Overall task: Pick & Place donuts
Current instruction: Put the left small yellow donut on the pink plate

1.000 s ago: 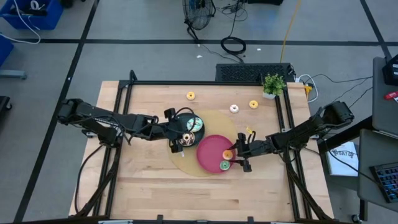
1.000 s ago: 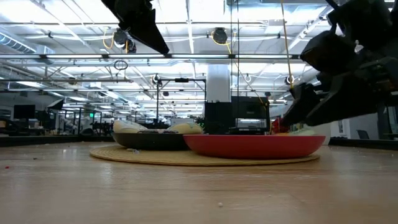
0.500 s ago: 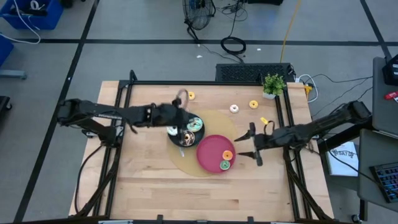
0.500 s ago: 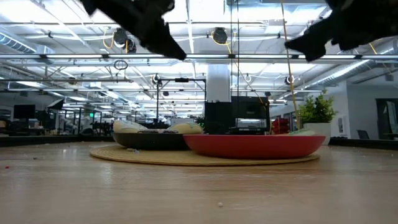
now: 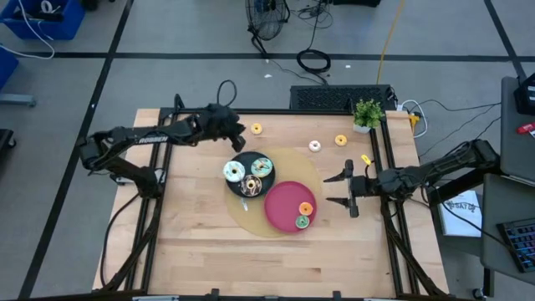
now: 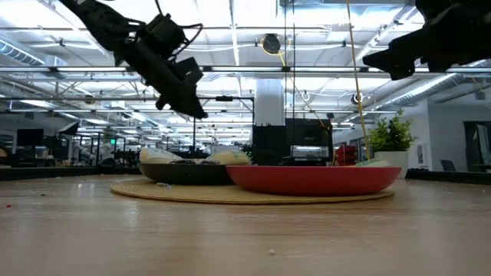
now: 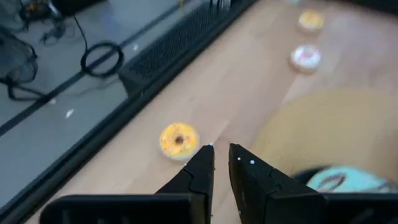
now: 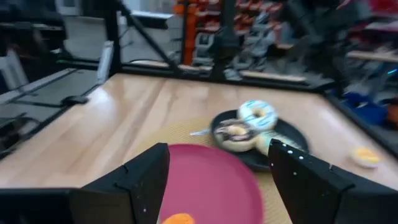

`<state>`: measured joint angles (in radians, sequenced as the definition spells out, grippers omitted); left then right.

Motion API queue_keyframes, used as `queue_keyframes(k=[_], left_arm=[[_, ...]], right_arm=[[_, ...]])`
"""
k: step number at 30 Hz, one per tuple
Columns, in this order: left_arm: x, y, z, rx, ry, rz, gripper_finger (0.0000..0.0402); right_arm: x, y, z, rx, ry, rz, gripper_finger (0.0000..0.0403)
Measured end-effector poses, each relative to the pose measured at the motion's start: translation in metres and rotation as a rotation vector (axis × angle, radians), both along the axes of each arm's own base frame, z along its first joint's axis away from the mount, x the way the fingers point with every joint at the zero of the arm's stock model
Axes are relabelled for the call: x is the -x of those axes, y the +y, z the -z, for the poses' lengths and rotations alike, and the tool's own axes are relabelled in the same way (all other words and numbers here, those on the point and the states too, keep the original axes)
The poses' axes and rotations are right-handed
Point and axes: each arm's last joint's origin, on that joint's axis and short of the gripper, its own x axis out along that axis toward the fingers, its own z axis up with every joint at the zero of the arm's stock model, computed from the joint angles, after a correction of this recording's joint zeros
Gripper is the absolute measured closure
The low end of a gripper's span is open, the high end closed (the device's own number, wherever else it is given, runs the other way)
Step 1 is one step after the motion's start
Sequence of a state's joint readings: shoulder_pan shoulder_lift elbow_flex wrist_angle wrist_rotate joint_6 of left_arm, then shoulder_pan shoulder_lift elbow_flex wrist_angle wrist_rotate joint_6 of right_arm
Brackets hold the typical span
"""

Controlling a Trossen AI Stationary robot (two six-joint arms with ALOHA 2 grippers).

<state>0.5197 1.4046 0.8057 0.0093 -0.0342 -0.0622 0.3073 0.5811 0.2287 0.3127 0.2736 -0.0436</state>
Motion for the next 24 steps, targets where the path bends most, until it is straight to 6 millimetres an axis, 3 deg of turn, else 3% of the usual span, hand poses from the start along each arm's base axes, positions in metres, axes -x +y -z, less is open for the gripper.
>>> queue_keyframes(k=[3,7,15,19,24], left_arm=[[-0.009,0.009,-0.005,0.016,0.062,0.001,0.033],[-0.031,0.03,-0.011,0.037,0.161,0.007,0.0261],[-0.076,0.08,0.029,0.066,0.536,0.069,0.01],[-0.086,0.097,0.043,0.124,0.591,0.183,0.0066],[-0.092,0.104,0.06,0.084,0.695,0.228,0.0061]], right_arm=[[0.003,-0.001,0.003,0.02,-0.019,0.017,0.0146],[0.004,-0.002,0.002,0.019,-0.031,0.015,0.0147],[0.004,-0.002,0.004,0.018,-0.02,0.012,0.0147],[0.004,-0.002,0.004,0.017,-0.019,0.012,0.0147],[0.004,-0.002,0.005,0.021,-0.005,0.011,0.0148]])
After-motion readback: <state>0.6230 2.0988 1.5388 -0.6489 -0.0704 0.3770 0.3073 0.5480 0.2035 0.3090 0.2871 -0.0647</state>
